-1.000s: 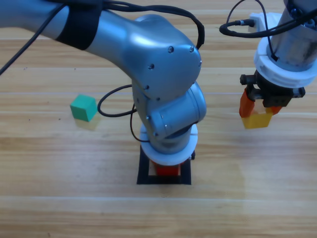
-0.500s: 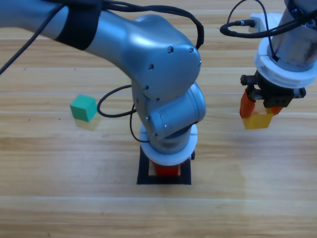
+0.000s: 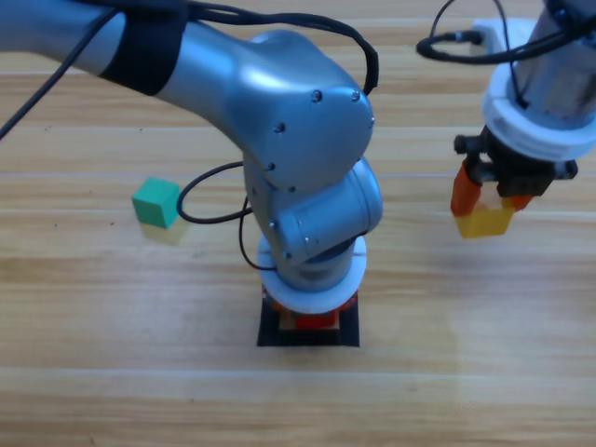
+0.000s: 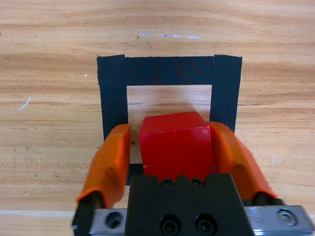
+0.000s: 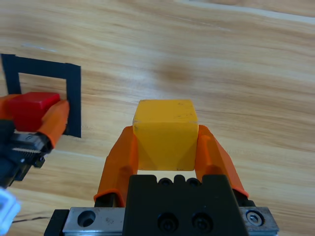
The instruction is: Stack the blocks in the rectangular block: red at the bottom, yellow in the middle, green on top
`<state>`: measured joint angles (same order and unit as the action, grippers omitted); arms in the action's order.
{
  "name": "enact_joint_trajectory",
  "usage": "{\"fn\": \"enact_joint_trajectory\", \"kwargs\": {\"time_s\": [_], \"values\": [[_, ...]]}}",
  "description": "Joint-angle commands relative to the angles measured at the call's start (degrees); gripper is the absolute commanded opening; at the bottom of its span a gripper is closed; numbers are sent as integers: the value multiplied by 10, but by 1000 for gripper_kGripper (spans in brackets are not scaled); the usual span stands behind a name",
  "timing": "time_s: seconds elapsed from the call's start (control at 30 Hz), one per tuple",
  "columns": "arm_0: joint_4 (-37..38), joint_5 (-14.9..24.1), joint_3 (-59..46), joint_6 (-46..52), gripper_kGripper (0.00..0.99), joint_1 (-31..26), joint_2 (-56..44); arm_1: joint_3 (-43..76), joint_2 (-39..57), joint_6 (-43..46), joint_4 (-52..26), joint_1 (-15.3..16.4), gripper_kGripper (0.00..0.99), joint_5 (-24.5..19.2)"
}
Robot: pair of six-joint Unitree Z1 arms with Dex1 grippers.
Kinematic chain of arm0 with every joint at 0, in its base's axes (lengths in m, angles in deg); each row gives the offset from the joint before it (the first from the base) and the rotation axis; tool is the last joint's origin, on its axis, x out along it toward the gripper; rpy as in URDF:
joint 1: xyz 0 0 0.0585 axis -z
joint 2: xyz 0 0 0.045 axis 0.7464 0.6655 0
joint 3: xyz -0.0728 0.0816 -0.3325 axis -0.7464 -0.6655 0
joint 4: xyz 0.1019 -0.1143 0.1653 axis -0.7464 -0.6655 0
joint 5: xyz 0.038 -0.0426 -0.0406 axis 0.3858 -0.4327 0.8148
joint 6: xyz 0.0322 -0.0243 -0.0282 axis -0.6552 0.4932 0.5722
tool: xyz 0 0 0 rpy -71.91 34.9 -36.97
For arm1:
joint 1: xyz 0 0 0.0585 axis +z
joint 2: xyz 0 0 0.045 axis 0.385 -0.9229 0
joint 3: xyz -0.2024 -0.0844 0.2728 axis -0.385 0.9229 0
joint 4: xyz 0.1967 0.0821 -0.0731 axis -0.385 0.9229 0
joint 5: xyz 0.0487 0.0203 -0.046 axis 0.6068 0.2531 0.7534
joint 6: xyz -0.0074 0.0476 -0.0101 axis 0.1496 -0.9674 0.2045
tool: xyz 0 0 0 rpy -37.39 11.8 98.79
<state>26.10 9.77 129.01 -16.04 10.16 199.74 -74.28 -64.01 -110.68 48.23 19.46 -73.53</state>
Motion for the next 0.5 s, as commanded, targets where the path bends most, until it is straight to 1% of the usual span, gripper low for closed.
{"fn": "enact_joint_trajectory", "kwargs": {"time_s": [0.03,0.17,0.33,0.43,0.5], "values": [[6,5,-15,6,785,-1,5,15,58,-4,-9,15,69,1],[6,6,-16,6,854,-1,1,16,62,-4,-9,15,69,0],[5,11,-7,3,908,0,-11,18,64,-2,-9,15,69,-3],[2,14,8,-15,957,1,-31,18,64,-1,-9,15,71,-5],[-3,13,25,-39,966,3,-58,17,64,0,-9,15,71,-5]]}}
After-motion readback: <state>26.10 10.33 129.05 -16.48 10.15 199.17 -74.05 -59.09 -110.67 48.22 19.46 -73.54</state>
